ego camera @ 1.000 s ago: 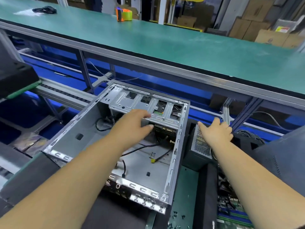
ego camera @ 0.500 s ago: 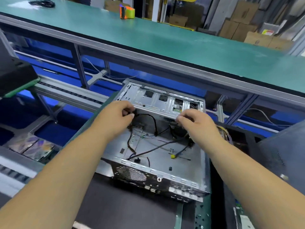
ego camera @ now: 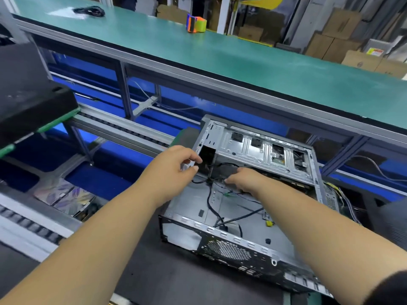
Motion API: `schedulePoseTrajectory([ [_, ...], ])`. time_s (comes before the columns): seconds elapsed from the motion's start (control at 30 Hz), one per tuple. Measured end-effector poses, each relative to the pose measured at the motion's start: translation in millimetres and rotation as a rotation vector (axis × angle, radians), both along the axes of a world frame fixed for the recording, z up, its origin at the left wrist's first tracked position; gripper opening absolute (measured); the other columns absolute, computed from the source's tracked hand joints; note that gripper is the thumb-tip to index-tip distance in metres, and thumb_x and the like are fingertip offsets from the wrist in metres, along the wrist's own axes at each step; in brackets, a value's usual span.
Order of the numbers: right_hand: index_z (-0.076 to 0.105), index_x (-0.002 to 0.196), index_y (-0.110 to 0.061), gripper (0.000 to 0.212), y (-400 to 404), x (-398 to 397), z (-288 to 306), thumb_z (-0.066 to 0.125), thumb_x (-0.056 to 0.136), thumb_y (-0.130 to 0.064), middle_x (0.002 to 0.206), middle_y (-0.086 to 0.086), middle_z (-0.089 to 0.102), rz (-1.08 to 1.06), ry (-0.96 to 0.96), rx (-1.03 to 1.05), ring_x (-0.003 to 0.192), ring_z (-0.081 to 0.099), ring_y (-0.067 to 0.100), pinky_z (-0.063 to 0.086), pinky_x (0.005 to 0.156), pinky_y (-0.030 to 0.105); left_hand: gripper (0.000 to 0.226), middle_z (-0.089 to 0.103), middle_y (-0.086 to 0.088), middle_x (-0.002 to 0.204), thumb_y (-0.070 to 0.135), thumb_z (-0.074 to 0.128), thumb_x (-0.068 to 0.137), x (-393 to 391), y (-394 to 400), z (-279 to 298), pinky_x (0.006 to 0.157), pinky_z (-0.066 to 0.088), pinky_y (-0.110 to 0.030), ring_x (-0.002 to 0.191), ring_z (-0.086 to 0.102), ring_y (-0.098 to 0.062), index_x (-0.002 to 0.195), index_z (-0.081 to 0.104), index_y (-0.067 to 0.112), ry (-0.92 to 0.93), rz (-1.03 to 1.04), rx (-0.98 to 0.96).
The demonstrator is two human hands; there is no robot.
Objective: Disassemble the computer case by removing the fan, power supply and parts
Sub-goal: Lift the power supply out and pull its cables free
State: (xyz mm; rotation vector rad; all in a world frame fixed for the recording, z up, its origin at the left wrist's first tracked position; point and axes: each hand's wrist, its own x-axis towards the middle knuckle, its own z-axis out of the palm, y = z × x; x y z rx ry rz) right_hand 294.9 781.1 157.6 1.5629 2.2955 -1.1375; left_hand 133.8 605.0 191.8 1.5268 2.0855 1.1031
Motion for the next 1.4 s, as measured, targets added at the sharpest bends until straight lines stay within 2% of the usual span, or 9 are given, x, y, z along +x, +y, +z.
schedulePoseTrajectory([
  [0.2, 0.061, 0.123, 0.000, 0.040, 20.3, -3.1, -20.3, 0.068, 0.091, -0.024, 0.129, 0.014, 0.060, -0.181, 0.023, -0.059, 0.115, 0.058, 0.033, 0.045, 0.104, 0.045, 0.016, 0.056, 0.023, 0.102, 0.026, 0.061, 0.092, -16.2, 0.5, -10.7, 0.078, 0.037, -0.003, 0.102, 0.051, 0.007, 0.101, 0.066, 0.039, -0.010, -0.060, -0.005],
  [0.43, 0.065, 0.121, -0.014, 0.038, 15.2, 15.6, -3.8, 0.074, 0.085, -0.025, 0.115, 0.004, 0.064, -0.043, 0.065, -0.006, 0.102, 0.062, 0.024, 0.052, 0.082, 0.034, 0.017, 0.057, 0.016, 0.102, 0.024, 0.062, 0.091, -17.5, 22.1, -16.2, 0.086, 0.045, -0.019, 0.097, 0.054, 0.000, 0.101, 0.067, 0.037, -0.018, -0.095, -0.020],
  [0.63, 0.062, 0.121, -0.034, 0.040, -3.7, 34.7, 23.5, 0.074, 0.085, -0.022, 0.102, -0.008, 0.064, 0.124, 0.100, 0.073, 0.091, 0.062, 0.014, 0.052, 0.084, 0.031, 0.024, 0.054, 0.022, 0.106, 0.023, 0.064, 0.090, -6.7, 49.1, -12.1, 0.077, 0.035, -0.004, 0.096, 0.050, 0.012, 0.112, 0.065, 0.034, 0.047, -0.138, -0.004],
  [0.83, 0.065, 0.109, -0.045, 0.034, -21.1, 54.0, 44.5, 0.075, 0.085, -0.024, 0.095, -0.019, 0.062, 0.221, 0.200, 0.244, 0.090, 0.060, 0.001, 0.050, 0.085, 0.025, 0.052, 0.056, 0.010, 0.127, 0.026, 0.072, 0.080, -0.6, 62.6, -12.3, 0.100, 0.042, -0.037, 0.116, 0.050, -0.018, 0.129, 0.055, 0.034, 0.368, -0.164, -0.164],
  [0.97, 0.068, 0.102, -0.042, 0.034, -25.6, 71.3, 60.8, 0.073, 0.085, -0.013, 0.092, -0.015, 0.064, 0.176, 0.420, 0.322, 0.086, 0.061, 0.004, 0.051, 0.082, 0.022, 0.054, 0.052, 0.011, 0.125, 0.035, 0.067, 0.077, 3.1, 69.1, -14.9, 0.102, 0.035, -0.037, 0.116, 0.045, -0.019, 0.130, 0.055, 0.035, 0.674, -0.222, -0.285],
  [1.1, 0.072, 0.101, -0.037, 0.031, -25.8, 89.8, 69.2, 0.071, 0.088, -0.009, 0.091, -0.007, 0.067, 0.094, 0.601, 0.280, 0.082, 0.063, 0.011, 0.051, 0.076, 0.018, 0.028, 0.056, 0.013, 0.115, 0.044, 0.057, 0.089, 10.4, 69.3, -14.8, 0.097, 0.032, -0.035, 0.113, 0.044, -0.018, 0.114, 0.064, 0.034, 0.769, -0.216, -0.308],
  [1.17, 0.072, 0.099, -0.037, 0.029, -24.9, 96.7, 67.6, 0.069, 0.089, -0.010, 0.088, -0.008, 0.065, 0.070, 0.611, 0.282, 0.075, 0.060, 0.008, 0.050, 0.071, 0.018, 0.016, 0.060, 0.009, 0.098, 0.041, 0.050, 0.096, 14.8, 66.4, -10.0, 0.083, 0.037, -0.033, 0.101, 0.053, -0.020, 0.099, 0.063, 0.032, 0.711, -0.189, -0.268],
  [1.27, 0.070, 0.095, -0.039, 0.025, -21.8, 103.3, 60.5, 0.067, 0.091, -0.014, 0.084, -0.010, 0.062, 0.000, 0.583, 0.277, 0.067, 0.055, 0.006, 0.047, 0.062, 0.020, 0.014, 0.060, 0.004, 0.079, 0.037, 0.047, 0.098, 17.0, 57.4, -1.8, 0.057, 0.032, -0.031, 0.080, 0.054, -0.023, 0.089, 0.051, 0.027, 0.553, -0.131, -0.230],
  [1.4, 0.069, 0.097, -0.035, 0.018, -20.3, 108.5, 49.5, 0.065, 0.092, -0.019, 0.084, -0.008, 0.062, -0.006, 0.515, 0.234, 0.073, 0.059, 0.012, 0.048, 0.062, 0.020, 0.018, 0.056, 0.004, 0.076, 0.036, 0.045, 0.099, 21.0, 49.7, 7.6, 0.053, 0.030, -0.030, 0.075, 0.052, -0.020, 0.084, 0.045, 0.028, 0.625, -0.142, -0.249],
])
